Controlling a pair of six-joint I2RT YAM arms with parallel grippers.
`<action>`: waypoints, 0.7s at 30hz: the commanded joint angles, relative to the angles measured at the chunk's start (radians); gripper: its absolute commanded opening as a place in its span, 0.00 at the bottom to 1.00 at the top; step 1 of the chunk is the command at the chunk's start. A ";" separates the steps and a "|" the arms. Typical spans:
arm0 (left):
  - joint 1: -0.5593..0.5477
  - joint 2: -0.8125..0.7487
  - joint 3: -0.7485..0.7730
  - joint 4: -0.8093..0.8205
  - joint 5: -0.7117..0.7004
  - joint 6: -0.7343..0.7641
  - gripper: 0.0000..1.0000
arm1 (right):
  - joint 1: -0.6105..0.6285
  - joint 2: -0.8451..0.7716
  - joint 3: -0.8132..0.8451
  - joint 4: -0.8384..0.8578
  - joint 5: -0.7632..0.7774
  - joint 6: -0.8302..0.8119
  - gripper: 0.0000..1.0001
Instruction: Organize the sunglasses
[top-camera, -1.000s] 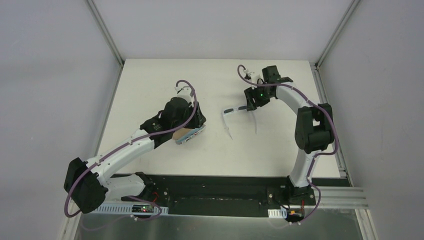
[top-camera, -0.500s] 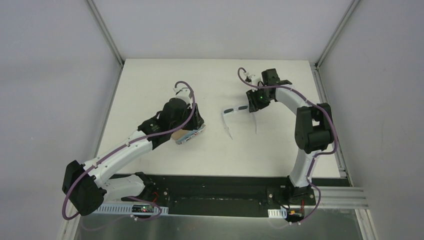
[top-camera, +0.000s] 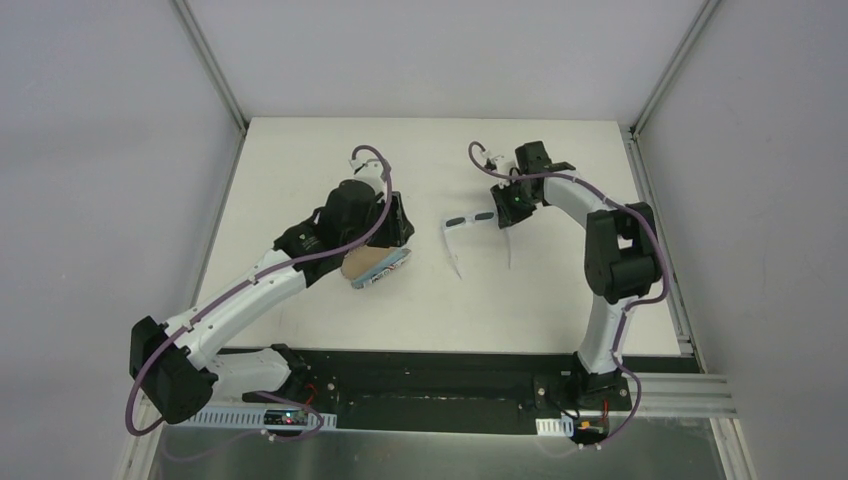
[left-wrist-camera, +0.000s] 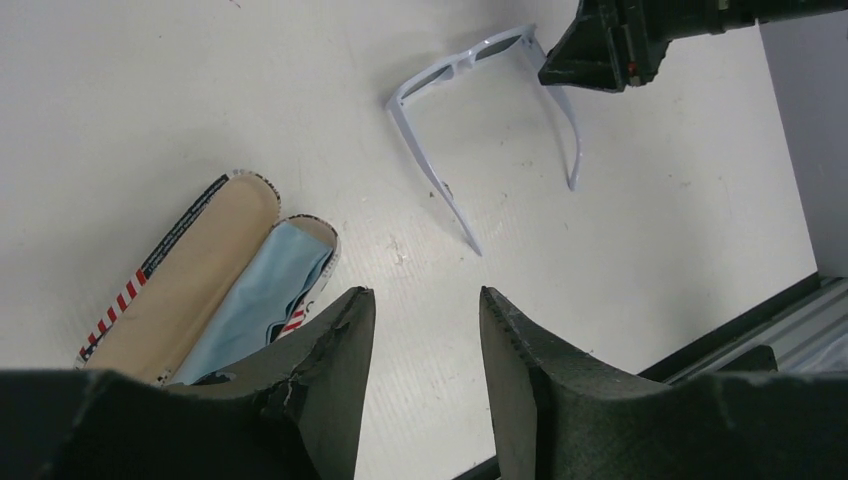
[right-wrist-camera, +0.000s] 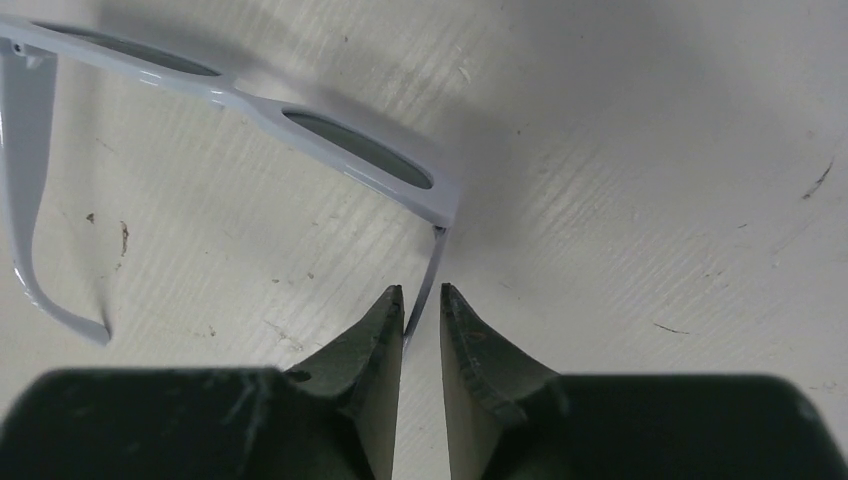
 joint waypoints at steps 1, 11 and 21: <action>-0.007 0.006 0.063 -0.039 0.014 -0.004 0.45 | 0.011 0.019 0.005 -0.010 0.032 -0.002 0.22; -0.007 -0.041 0.050 -0.046 0.032 -0.009 0.45 | 0.013 -0.111 0.001 -0.039 -0.040 -0.014 0.00; -0.006 0.032 0.047 0.128 0.231 -0.128 0.55 | 0.028 -0.473 -0.205 0.062 -0.349 -0.095 0.00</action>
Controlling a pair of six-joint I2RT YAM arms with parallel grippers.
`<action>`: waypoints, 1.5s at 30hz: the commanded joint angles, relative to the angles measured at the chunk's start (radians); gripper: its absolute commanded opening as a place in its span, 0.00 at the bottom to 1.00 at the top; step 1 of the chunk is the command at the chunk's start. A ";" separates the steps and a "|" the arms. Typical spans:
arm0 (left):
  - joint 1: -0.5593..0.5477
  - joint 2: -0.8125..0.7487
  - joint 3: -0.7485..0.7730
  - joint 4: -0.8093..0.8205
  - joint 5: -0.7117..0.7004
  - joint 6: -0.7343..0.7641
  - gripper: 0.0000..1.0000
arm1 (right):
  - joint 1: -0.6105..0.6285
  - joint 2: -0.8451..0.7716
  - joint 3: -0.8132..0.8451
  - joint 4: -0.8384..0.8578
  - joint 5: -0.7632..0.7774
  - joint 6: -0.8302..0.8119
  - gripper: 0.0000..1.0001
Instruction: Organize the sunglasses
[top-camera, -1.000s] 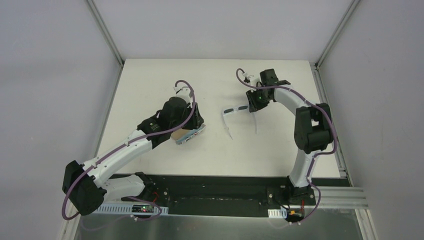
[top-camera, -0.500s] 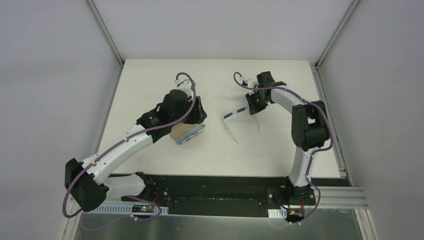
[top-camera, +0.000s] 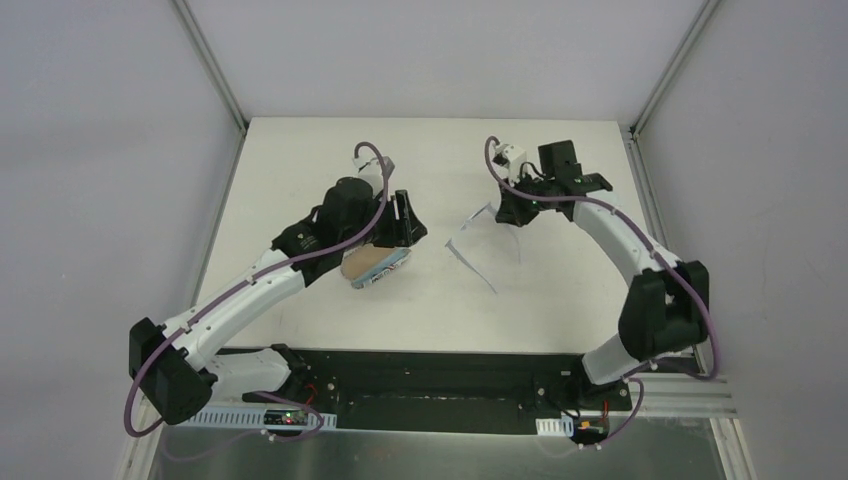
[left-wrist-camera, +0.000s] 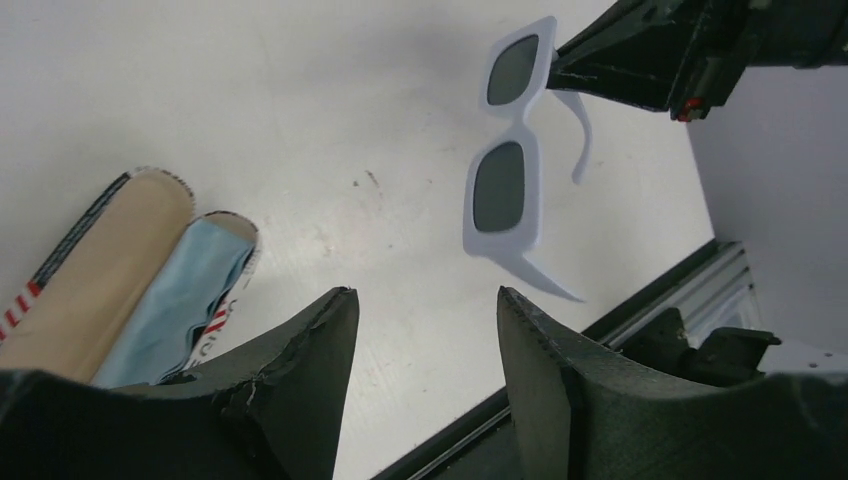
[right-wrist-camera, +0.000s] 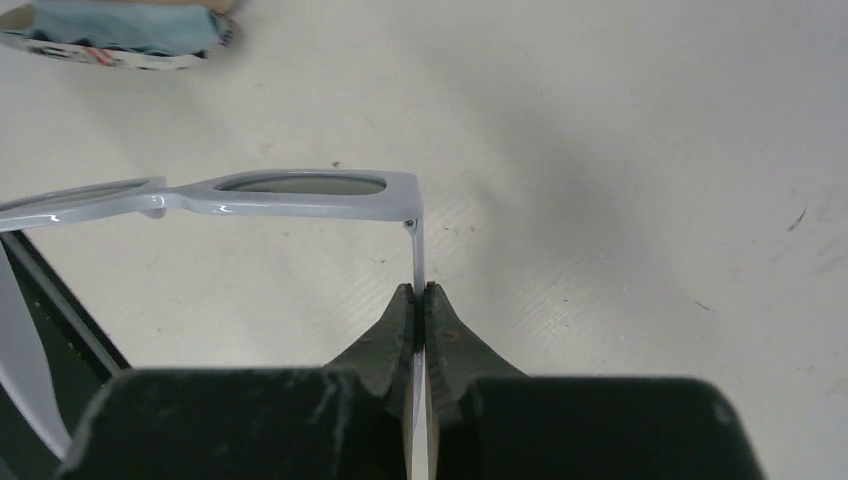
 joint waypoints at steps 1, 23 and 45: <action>-0.007 0.068 0.032 0.149 0.157 -0.068 0.55 | 0.023 -0.168 -0.071 0.076 -0.154 -0.059 0.00; -0.003 0.201 -0.048 0.482 0.547 -0.261 0.64 | 0.126 -0.379 -0.195 0.067 -0.257 -0.227 0.00; 0.025 0.258 -0.100 0.603 0.638 -0.379 0.31 | 0.165 -0.376 -0.189 0.027 -0.247 -0.251 0.12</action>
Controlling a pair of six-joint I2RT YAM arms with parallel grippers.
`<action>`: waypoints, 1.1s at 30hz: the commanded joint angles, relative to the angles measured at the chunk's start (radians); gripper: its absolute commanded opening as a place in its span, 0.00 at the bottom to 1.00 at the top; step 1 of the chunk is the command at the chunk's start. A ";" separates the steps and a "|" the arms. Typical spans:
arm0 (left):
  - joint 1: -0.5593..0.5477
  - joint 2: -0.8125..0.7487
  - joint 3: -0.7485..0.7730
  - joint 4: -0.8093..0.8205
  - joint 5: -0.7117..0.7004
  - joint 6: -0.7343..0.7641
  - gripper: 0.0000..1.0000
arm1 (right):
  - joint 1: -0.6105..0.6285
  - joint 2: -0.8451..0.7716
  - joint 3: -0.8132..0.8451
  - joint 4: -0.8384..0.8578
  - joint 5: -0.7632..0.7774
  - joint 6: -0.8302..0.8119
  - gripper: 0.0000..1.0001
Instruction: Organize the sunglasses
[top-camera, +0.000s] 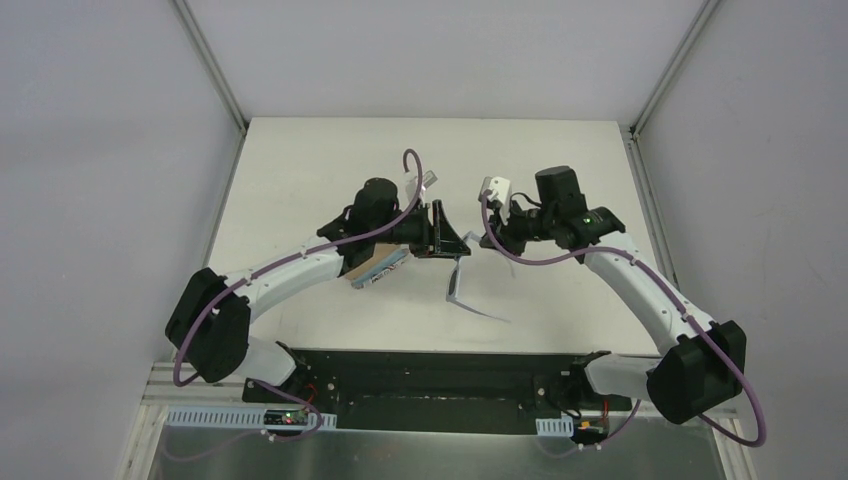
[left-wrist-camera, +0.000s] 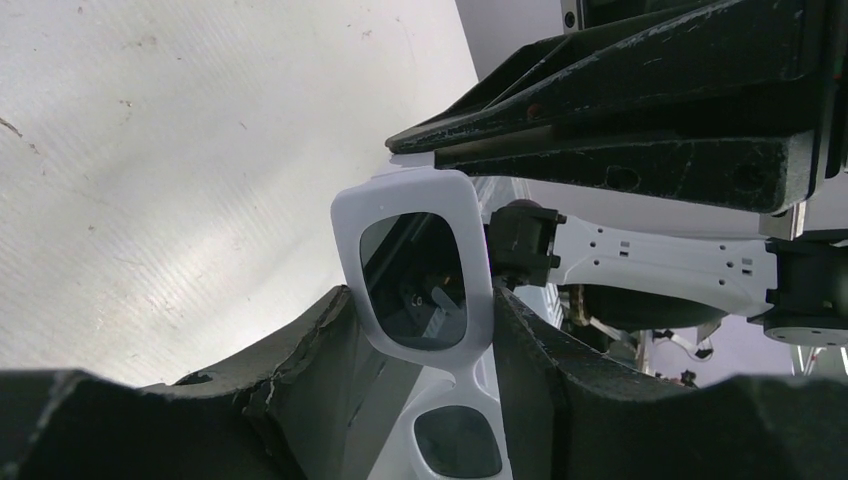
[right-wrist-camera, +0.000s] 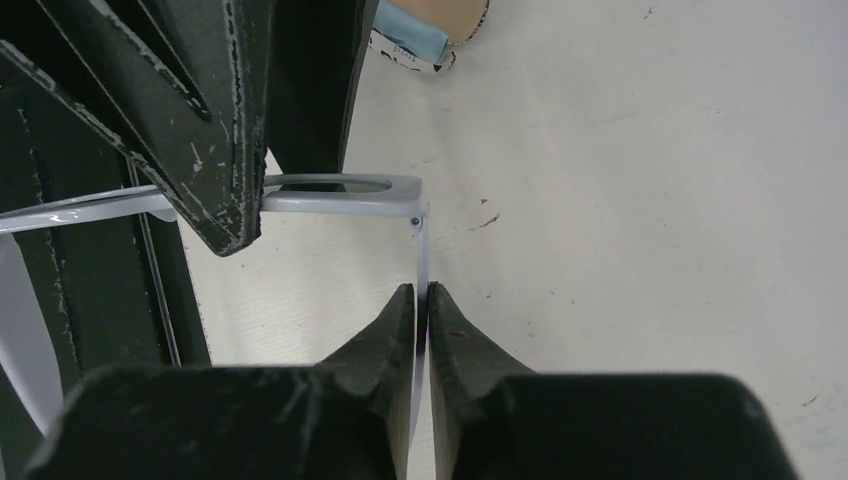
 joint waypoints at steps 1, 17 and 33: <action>0.018 -0.013 -0.031 0.136 0.024 -0.050 0.30 | 0.014 -0.020 0.015 0.005 -0.040 0.011 0.18; 0.049 -0.117 -0.156 0.150 0.013 0.045 0.10 | -0.173 0.134 0.258 -0.206 -0.187 0.086 0.49; 0.051 -0.142 -0.201 0.241 -0.153 -0.050 0.04 | 0.038 0.087 0.049 0.010 -0.077 0.237 0.26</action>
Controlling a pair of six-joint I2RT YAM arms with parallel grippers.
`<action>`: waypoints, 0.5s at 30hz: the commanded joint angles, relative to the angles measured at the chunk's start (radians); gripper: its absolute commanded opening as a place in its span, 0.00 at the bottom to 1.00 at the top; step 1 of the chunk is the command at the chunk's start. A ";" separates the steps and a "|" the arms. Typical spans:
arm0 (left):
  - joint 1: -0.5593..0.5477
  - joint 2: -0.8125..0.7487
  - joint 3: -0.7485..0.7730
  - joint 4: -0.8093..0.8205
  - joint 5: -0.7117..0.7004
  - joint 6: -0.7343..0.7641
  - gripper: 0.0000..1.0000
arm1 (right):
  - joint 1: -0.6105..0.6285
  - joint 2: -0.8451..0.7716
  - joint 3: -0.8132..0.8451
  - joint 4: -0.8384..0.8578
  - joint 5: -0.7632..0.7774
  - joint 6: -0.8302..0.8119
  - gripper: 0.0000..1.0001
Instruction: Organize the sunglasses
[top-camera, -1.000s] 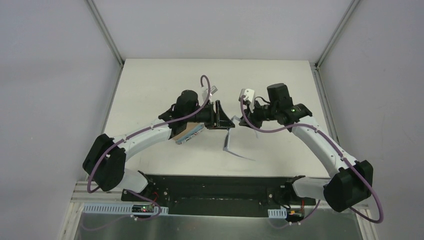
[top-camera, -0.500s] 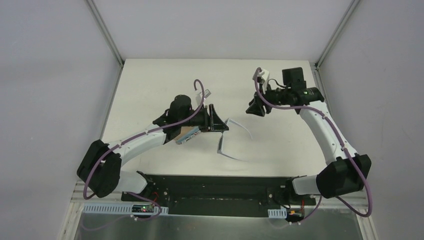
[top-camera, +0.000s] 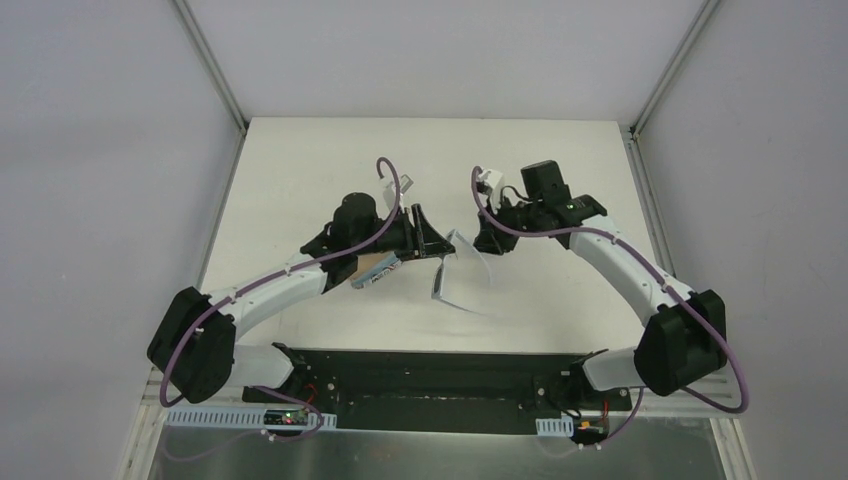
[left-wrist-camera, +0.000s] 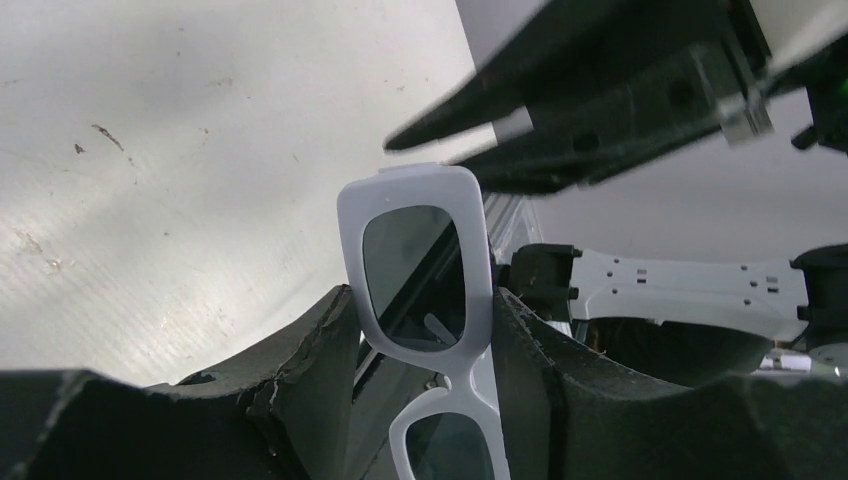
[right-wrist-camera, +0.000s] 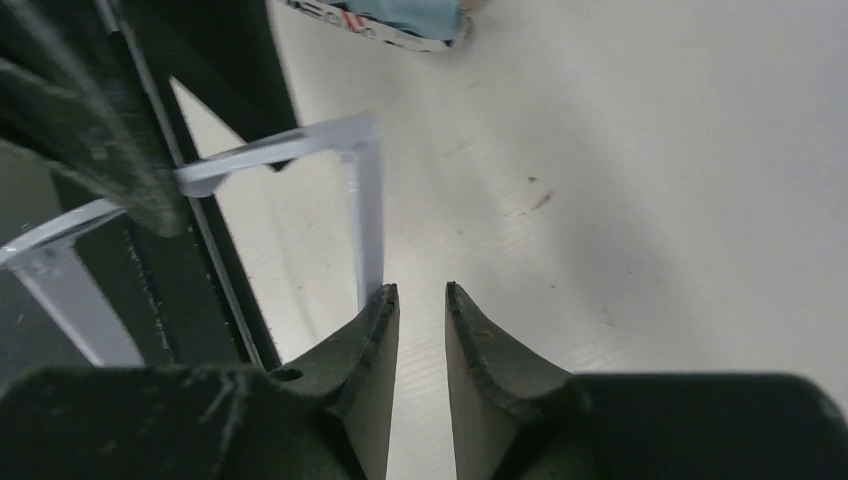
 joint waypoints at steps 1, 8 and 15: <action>0.005 -0.018 -0.025 0.102 -0.089 -0.052 0.04 | 0.064 -0.064 -0.017 0.026 -0.137 -0.005 0.26; 0.005 -0.019 -0.069 0.178 -0.105 -0.119 0.03 | 0.076 -0.025 0.023 0.041 -0.232 0.042 0.30; 0.005 -0.043 -0.105 0.222 -0.121 -0.154 0.01 | 0.076 0.054 0.061 0.067 -0.324 0.111 0.33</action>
